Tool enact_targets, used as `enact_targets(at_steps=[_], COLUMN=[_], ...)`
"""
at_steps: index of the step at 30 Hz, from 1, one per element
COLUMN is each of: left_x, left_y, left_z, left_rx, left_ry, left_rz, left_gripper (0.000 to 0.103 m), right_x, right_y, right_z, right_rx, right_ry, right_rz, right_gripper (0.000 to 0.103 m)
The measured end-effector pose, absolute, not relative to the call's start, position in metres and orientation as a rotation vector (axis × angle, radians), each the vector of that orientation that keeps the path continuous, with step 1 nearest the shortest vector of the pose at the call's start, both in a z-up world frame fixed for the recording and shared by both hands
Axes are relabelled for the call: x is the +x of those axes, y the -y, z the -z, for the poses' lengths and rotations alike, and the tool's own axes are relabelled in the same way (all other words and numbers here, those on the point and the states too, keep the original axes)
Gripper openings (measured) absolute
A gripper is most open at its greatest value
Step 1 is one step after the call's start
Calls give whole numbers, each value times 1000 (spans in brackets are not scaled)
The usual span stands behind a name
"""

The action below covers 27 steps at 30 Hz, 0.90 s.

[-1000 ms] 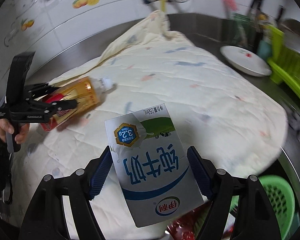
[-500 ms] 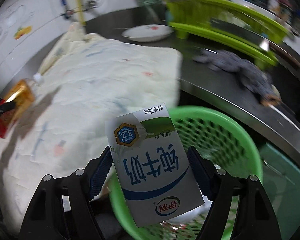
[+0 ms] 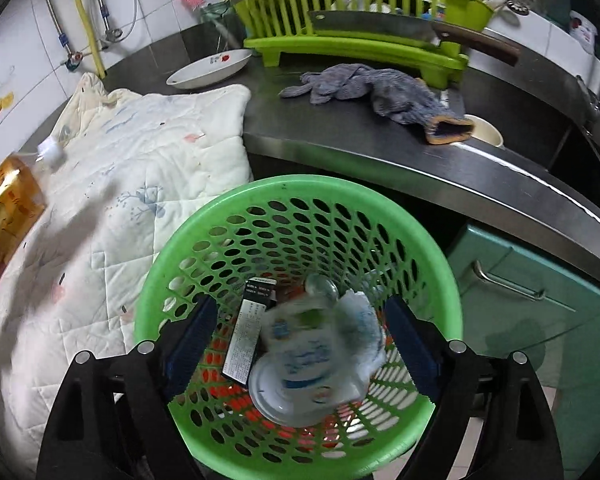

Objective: Collect trash
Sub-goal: 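Drop the milk carton into the green basket with the right tool while the left tool carries the bottle, then carry the orange bottle over the basket with the left tool and release it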

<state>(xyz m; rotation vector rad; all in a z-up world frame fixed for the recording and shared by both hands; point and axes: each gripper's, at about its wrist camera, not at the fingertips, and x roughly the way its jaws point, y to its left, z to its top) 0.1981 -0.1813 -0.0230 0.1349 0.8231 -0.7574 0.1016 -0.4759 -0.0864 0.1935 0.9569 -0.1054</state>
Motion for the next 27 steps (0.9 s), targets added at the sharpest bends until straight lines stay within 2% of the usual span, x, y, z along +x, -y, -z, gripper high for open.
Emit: enact_targets(at_steps=[21,24,27], left_x=[186,185,185], left_y=[326,335,335], left_z=[63,72,78], left_rx=[175,186,174], left_ry=[-877,-890,-897], left_rz=[884,882,875], left_gripper=[67,68,77], right_x=[22,18,15], right_y=[472,476,477], right_z=[67,69,71], right_rx=[187,205,216], right_ry=[-853,-850,-851], right_rz=[87,88,89], right_gripper=[83,83,83])
